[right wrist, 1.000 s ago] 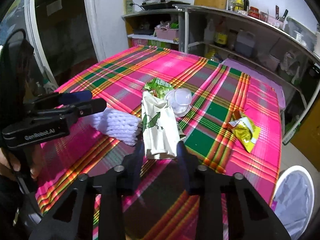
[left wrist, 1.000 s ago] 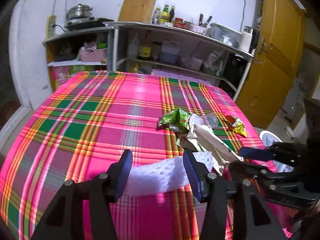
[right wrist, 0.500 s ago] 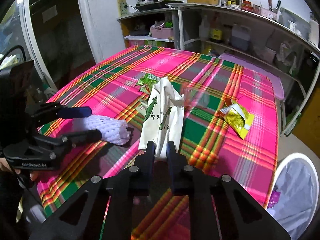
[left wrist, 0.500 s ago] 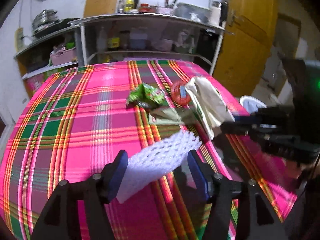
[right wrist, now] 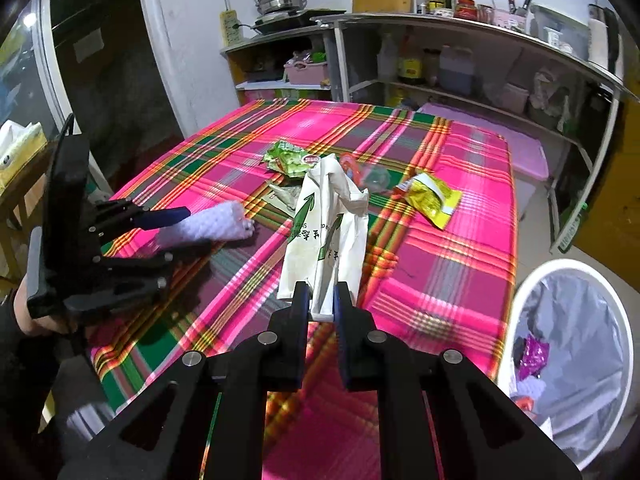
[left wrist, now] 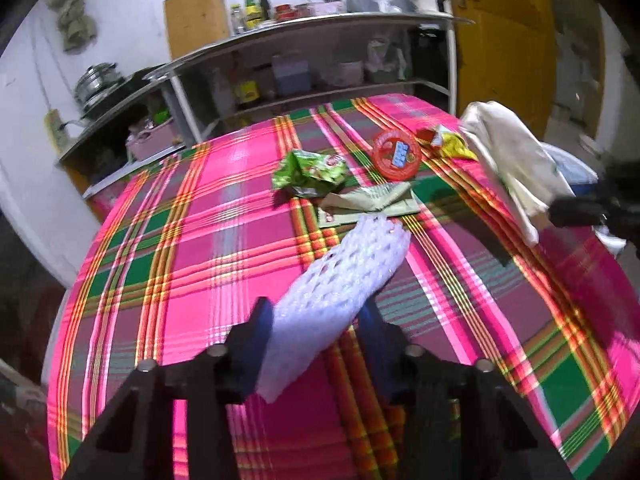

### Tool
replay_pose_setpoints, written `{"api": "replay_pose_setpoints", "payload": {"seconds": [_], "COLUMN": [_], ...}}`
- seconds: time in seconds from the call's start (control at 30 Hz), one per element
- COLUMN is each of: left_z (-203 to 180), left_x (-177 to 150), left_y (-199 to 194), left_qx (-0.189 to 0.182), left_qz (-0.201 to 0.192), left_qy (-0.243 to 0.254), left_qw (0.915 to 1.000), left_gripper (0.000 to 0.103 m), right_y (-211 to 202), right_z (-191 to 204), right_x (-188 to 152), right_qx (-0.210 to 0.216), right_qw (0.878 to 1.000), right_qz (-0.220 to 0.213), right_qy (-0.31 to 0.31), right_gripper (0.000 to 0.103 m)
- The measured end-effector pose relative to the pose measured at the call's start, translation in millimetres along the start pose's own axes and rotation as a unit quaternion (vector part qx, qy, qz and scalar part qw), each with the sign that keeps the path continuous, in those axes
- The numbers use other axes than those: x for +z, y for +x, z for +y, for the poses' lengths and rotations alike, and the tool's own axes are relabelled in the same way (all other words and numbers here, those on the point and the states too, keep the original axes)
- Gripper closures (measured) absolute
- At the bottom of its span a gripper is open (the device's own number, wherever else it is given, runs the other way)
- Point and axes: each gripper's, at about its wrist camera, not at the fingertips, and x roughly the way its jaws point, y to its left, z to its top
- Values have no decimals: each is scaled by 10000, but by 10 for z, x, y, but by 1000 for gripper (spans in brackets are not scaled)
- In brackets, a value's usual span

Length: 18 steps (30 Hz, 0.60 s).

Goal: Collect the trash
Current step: 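Grasp the white foam net with the left gripper while the right gripper grasps the paper bag, then carry the foam net and paper bag over the bin and release both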

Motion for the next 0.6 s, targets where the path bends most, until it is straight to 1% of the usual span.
{"api": "replay_pose_setpoints", "payload": {"seconds": [0.03,0.1,0.17,0.3,0.4,0.6], "left_z": [19,65,64,-26,-183,-587], "left_x": [-5,-12,-38,-92,-93,7], "left_y": [-34,-104,-208,-422,-594,-917], "left_qx": [-25,-69,-201,-437,-705,-1126], "left_qz": [-29,-103,-222,-442,-621,-952], "left_qy": [-143,-401,-678,-1083,-1306,-1354], "left_qw": [9999,9991,9972,9922,9870,9798], "left_gripper": [67,76,82,83,83,83], "right_y": [-31,-107,-178,-342,-512,-876], "right_z": [-5,-23,-47,-114,-184,-368], "right_x": [-12,-50,-84,-168,-254,-405], "right_qx": [-3,-11,-35,-125,-202,-412], "right_qw": [10000,9999,9999,9995,9988,9963], "right_qz": [-24,-90,-141,-248,-351,-571], "right_qy": [16,50,81,177,275,489], "right_gripper": [90,90,90,90,90,90]}}
